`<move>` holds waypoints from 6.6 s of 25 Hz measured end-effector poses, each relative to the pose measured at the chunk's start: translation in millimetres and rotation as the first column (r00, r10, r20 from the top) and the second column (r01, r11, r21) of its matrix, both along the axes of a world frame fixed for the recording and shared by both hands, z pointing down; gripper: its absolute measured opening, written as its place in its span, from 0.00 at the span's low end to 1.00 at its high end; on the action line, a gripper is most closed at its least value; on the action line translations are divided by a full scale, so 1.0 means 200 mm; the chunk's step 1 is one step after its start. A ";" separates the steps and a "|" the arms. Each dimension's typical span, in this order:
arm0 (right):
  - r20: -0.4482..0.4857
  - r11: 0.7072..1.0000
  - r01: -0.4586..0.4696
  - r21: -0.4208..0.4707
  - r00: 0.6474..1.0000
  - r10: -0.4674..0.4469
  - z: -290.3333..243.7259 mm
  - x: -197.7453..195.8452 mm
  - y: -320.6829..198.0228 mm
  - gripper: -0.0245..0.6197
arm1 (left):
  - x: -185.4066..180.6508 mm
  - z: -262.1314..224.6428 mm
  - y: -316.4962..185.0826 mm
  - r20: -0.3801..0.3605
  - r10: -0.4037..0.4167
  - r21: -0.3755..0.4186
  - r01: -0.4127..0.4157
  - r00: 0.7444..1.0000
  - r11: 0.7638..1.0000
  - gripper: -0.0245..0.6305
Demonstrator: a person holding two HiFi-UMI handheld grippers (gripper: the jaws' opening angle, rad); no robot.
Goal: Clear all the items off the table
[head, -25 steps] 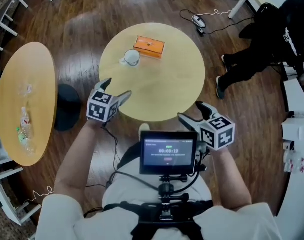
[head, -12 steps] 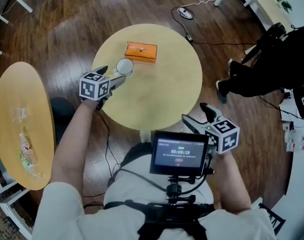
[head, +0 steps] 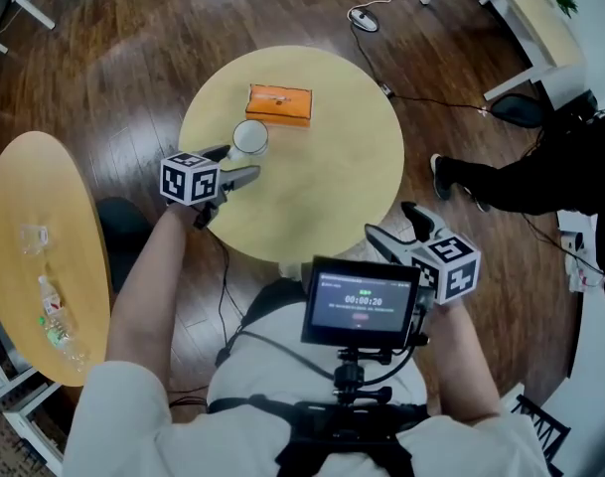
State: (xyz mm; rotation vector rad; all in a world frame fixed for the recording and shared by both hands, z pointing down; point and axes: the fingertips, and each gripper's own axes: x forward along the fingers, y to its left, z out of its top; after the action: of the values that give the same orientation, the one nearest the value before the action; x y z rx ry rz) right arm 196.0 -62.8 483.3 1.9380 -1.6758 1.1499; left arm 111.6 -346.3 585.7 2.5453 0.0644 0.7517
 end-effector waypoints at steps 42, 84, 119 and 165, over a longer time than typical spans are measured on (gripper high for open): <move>0.032 0.998 0.006 0.064 0.999 -0.008 0.02 -0.03 -0.01 0.64 | 0.15 0.06 -0.23 0.378 -0.249 0.259 0.157 0.892 0.953 0.07; -0.019 0.697 0.696 0.175 0.710 -0.704 -0.08 -1.12 0.06 0.64 | -2.70 -0.52 0.46 0.297 -0.881 0.343 0.820 0.367 0.457 0.07; 0.010 0.921 0.390 0.015 0.921 -0.391 -0.09 -1.52 -0.47 0.64 | -3.39 0.07 -1.18 0.486 -0.806 0.297 0.804 0.338 0.516 0.08; -0.062 0.933 0.352 0.067 0.935 -0.349 -0.15 -0.18 0.79 0.65 | -1.02 -0.71 1.73 0.033 -0.746 0.266 0.713 0.665 0.648 0.31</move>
State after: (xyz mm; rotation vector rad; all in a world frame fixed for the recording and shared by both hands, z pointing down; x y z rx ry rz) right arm 159.3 96.1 452.8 1.6022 -1.9636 0.9051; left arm -91.7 0.1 443.7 2.3760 -1.1111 0.6058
